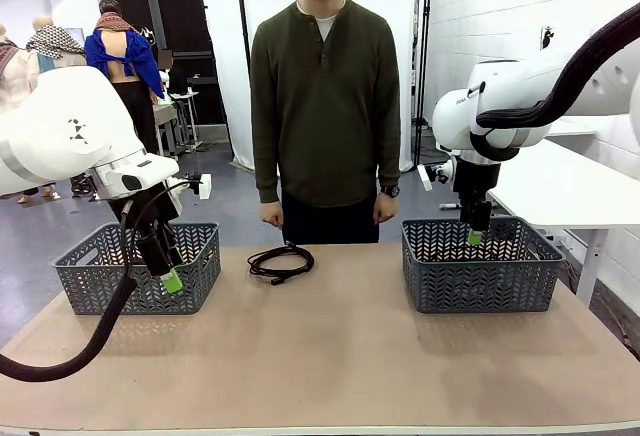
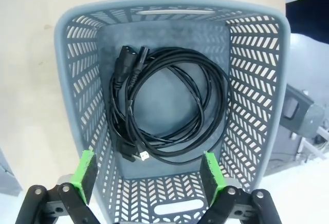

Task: Organize the cables according to human instructions.
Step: Pick up a bundle of cables and place it in the basket indicated by the human.

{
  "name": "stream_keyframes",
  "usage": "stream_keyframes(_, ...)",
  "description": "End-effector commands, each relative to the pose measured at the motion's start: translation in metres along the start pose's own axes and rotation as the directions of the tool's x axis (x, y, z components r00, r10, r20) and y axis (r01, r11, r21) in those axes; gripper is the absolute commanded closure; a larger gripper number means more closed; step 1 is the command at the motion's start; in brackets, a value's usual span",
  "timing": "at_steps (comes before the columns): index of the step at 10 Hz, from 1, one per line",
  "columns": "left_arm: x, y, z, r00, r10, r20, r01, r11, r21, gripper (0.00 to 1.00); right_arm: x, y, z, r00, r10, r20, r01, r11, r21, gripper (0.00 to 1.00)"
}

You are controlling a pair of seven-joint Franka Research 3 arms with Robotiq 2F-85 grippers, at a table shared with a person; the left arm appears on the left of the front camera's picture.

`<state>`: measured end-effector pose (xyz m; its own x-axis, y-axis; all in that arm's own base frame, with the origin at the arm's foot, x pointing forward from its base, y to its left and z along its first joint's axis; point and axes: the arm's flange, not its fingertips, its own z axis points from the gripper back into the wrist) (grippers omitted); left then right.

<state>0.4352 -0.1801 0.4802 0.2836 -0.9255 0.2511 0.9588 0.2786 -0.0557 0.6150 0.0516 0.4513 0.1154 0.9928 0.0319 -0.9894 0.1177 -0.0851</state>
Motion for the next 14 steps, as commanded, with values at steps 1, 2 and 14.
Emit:
stream_keyframes(1,0.000,0.000,0.001,1.000,0.002,0.005,-0.002,1.000,0.009,0.00,-0.001,-0.006,0.003,0.999,-0.049,0.006,0.049,0.999,0.008,0.00)
stream_keyframes(2,0.000,0.000,0.001,1.000,0.002,0.005,-0.002,1.000,0.009,0.00,0.000,0.000,0.000,1.000,0.000,0.000,0.000,1.000,0.000,0.00)
stream_keyframes(14,0.000,0.000,0.001,1.000,0.002,0.005,-0.002,1.000,0.009,0.00,0.070,0.097,0.076,0.922,-0.368,0.118,0.376,0.925,-0.055,0.00)
